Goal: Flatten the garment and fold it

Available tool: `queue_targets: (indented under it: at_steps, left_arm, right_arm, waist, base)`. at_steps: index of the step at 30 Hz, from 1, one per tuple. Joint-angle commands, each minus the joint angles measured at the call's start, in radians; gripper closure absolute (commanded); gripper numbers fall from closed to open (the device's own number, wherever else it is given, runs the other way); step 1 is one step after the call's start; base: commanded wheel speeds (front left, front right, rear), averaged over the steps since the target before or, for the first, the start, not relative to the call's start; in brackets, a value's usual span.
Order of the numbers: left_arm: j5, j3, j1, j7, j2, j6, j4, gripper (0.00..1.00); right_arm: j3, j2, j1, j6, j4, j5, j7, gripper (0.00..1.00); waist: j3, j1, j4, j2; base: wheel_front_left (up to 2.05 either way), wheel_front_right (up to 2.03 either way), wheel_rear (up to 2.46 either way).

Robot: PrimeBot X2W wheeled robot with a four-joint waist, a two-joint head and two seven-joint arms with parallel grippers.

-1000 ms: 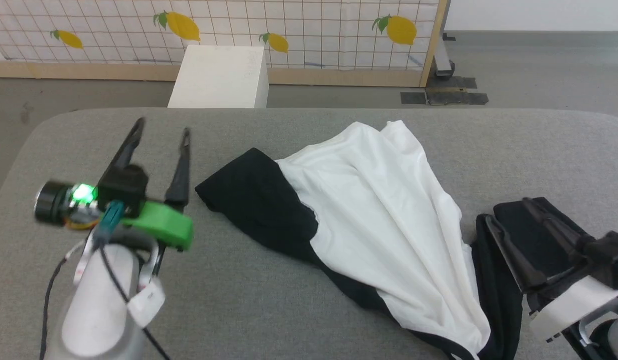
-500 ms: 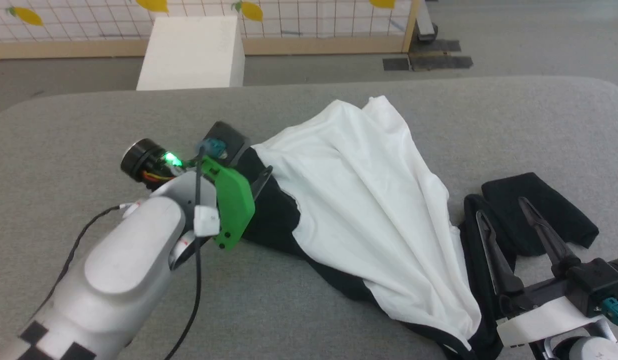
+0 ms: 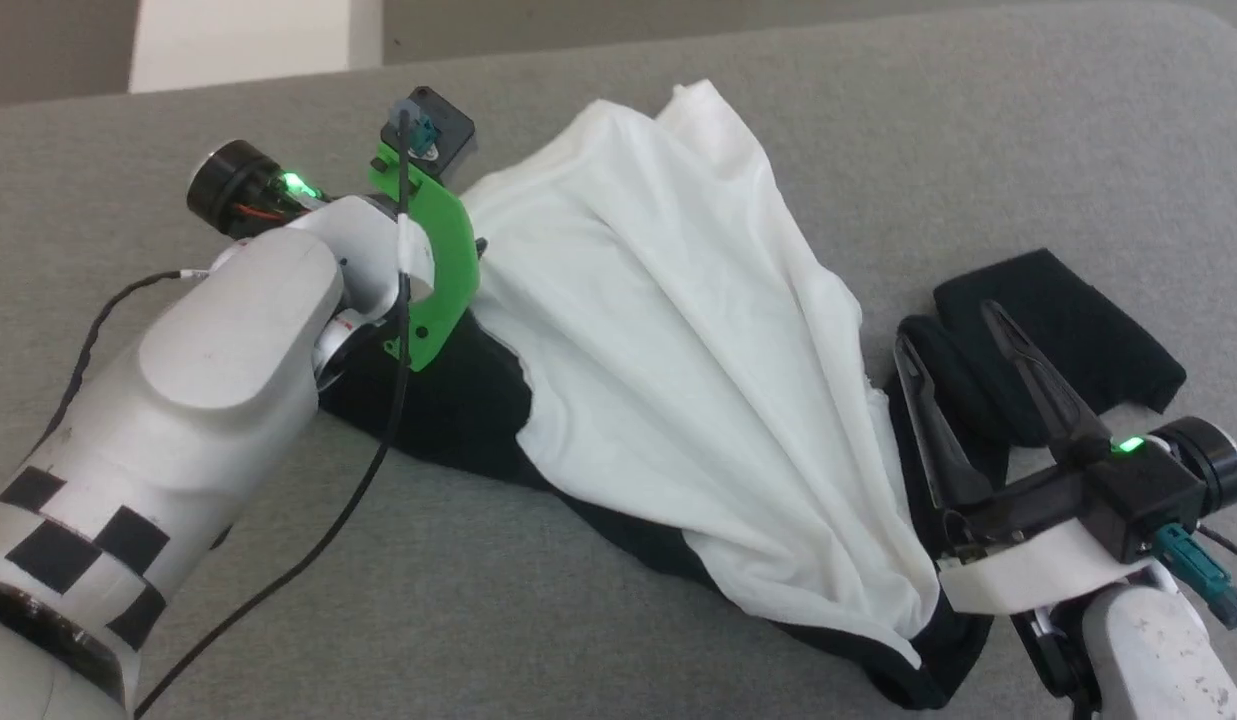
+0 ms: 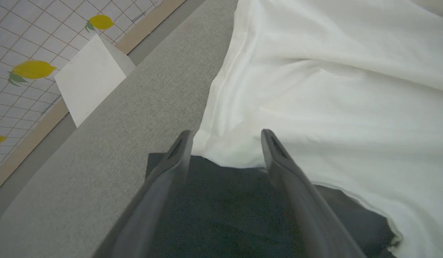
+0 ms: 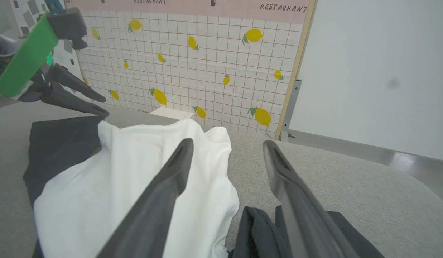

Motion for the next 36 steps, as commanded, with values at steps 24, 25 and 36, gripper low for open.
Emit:
queue_targets:
  at_steps: [24, 25, 36]
  left_arm:
    - [-0.029, -0.241, -0.374, -0.003, 0.166, -0.002, -0.183, 1.00]
    - [-0.008, -0.241, -0.394, -0.020, 0.165, -0.002, -0.164, 1.00]
    - [0.052, -0.246, -0.284, -0.126, 0.107, 0.018, 0.259, 1.00]
  right_arm:
    - [-0.025, 0.079, -0.055, -0.002, -0.048, -0.023, -0.022, 0.00]
    - [-0.022, 0.081, -0.060, -0.002, -0.053, -0.024, -0.022, 0.00]
    - [-0.010, 0.123, -0.084, -0.002, -0.088, -0.030, -0.022, 0.00]
  waist:
    - [0.163, -0.0001, -0.134, -0.0001]
    - [0.172, -0.0001, -0.145, -0.0001]
    - [0.248, -0.0001, -0.258, -0.0001]
  base:
    - [0.00, 0.00, 0.00]
    - [0.00, 0.00, 0.00]
    - [0.00, 0.00, 0.00]
